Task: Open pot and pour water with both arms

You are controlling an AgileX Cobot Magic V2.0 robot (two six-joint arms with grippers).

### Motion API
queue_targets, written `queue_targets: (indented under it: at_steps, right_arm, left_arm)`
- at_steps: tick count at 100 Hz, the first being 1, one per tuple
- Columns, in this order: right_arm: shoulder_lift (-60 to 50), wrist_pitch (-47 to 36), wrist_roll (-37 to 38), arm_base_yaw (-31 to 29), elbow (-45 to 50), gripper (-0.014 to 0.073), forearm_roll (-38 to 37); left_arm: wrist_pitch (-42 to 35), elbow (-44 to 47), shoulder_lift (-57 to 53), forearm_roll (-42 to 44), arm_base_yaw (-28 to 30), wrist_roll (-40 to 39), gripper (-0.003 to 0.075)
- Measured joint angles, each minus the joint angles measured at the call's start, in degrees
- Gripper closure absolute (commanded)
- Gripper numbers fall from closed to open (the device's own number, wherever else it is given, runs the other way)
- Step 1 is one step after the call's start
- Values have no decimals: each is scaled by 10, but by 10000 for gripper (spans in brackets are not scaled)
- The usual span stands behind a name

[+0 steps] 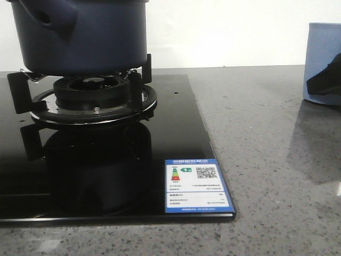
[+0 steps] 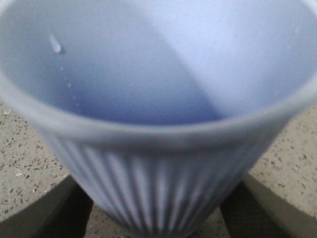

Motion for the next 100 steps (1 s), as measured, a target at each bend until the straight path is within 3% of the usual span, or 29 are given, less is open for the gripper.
queue_targets:
  at_steps: [31,49,60,100]
  right_arm:
    - [1,-6,-9,-1,0,260,-26]
    - [1,-7,-11,-1,-1,66,-44]
    - [3,-5,-11,-1,-1,-1,-54]
    - [-29,12,12,-1,-1,-1,-78]
  left_arm:
    - [0,0,0,0,0,0,351]
    - [0,0,0,0,0,0,351]
    - [0,0,0,0,0,0,351]
    - [0,0,0,0,0,0,351]
